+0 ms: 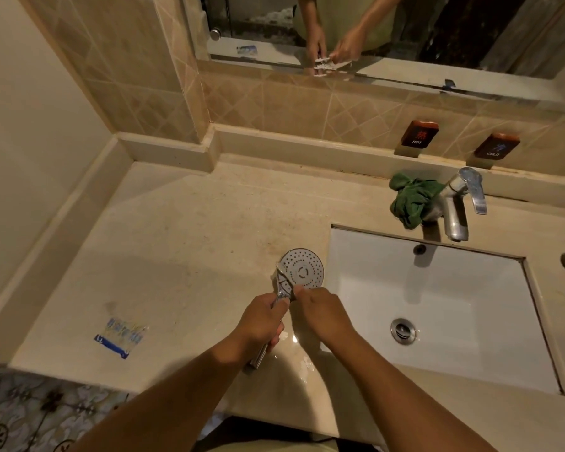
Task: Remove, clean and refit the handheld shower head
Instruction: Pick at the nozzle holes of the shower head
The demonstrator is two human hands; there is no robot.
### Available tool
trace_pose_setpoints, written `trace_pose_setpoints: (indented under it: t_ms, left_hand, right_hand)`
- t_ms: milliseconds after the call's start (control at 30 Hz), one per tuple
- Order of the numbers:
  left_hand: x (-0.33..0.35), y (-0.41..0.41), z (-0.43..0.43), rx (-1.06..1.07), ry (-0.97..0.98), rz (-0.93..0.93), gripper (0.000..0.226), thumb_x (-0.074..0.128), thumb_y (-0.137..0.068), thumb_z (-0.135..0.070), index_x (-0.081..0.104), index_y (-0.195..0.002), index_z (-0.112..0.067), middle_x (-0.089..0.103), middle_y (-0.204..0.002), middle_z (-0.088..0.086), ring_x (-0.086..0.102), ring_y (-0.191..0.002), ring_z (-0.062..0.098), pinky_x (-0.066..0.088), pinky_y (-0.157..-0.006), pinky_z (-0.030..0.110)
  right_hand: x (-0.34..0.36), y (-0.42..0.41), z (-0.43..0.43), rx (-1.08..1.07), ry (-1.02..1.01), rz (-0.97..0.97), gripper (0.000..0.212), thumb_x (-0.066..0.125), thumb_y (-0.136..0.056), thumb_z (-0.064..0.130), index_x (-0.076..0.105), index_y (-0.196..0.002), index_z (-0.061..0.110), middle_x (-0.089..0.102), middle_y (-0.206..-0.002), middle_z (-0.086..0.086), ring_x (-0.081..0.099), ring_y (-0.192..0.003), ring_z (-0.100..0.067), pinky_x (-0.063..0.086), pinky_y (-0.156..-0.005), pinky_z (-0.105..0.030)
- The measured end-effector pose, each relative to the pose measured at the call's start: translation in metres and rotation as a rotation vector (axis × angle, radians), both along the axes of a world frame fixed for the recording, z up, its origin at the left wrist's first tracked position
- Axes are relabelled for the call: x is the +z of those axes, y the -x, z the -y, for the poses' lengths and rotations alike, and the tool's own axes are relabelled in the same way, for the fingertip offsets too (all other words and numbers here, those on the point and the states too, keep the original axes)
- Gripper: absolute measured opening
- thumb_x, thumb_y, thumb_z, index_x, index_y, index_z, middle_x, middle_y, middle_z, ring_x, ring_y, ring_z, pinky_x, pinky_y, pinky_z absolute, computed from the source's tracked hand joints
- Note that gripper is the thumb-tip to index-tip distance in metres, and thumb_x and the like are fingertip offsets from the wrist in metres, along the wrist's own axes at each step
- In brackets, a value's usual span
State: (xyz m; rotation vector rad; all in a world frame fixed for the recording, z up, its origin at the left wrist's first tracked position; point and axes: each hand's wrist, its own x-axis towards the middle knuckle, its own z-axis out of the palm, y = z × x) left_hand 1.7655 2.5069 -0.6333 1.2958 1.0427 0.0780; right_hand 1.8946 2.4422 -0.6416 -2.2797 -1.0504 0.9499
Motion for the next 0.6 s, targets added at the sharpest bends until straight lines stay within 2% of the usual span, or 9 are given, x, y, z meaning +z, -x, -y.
trace_pose_setpoints:
  t_ms: [133,267,333,467,533,600]
  left_hand:
    - [0.0,0.002,0.002,-0.054,-0.034,-0.022,0.034,0.042,-0.105,-0.03,0.057,-0.105,0.0,0.05,-0.059,0.008,0.043,-0.042,0.014,0.039,-0.042,0.026]
    - [0.002,0.002,0.002,-0.066,-0.031,-0.013,0.033,0.041,-0.105,-0.029,0.059,-0.11,-0.001,0.05,-0.063,0.011,0.043,-0.043,0.014,0.04,-0.042,0.026]
    - [0.004,0.002,0.001,-0.066,-0.018,-0.003,0.035,0.041,-0.105,-0.03,0.058,-0.108,0.0,0.049,-0.062,0.01,0.043,-0.042,0.013,0.04,-0.042,0.025]
    - [0.002,0.002,0.001,-0.038,0.037,0.004,0.033,0.041,-0.105,-0.031,0.054,-0.098,-0.001,0.049,-0.062,0.013,0.042,-0.041,0.015,0.039,-0.044,0.027]
    - [0.0,0.002,0.001,-0.008,0.075,0.007,0.03,0.043,-0.104,-0.032,0.052,-0.092,-0.006,0.048,-0.062,0.013,0.042,-0.04,0.017,0.038,-0.044,0.027]
    - [-0.002,0.002,0.001,0.007,0.097,0.001,0.031,0.046,-0.103,-0.035,0.05,-0.087,-0.009,0.048,-0.062,0.015,0.041,-0.04,0.018,0.036,-0.042,0.026]
  right_hand:
    - [0.005,-0.021,-0.003,-0.08,0.021,-0.031,0.057,0.031,-0.104,0.048,0.07,-0.113,0.008,0.071,-0.112,-0.013,0.061,-0.083,-0.015,0.047,-0.06,-0.016]
    - [0.017,-0.051,-0.006,-0.167,0.017,-0.02,0.052,0.032,-0.104,0.047,0.067,-0.085,0.014,0.071,-0.091,-0.012,0.058,-0.068,-0.009,0.041,-0.055,-0.021]
    - [0.016,-0.052,-0.006,-0.166,0.026,-0.018,0.051,0.032,-0.104,0.047,0.066,-0.086,0.014,0.069,-0.091,-0.011,0.056,-0.068,-0.007,0.039,-0.054,-0.021]
    - [0.008,-0.024,0.0,-0.112,0.025,-0.056,0.055,0.031,-0.104,0.048,0.069,-0.112,0.009,0.07,-0.111,-0.013,0.06,-0.082,-0.014,0.041,-0.055,-0.015]
    - [0.006,-0.006,0.007,-0.016,0.017,-0.008,0.053,0.027,-0.105,0.047,0.069,-0.107,0.014,0.07,-0.103,-0.011,0.063,-0.083,-0.016,0.049,-0.061,-0.02]
    - [0.004,0.009,0.014,0.047,0.013,0.05,0.046,0.025,-0.105,0.045,0.064,-0.092,0.023,0.066,-0.087,-0.004,0.061,-0.075,-0.011,0.052,-0.065,-0.025]
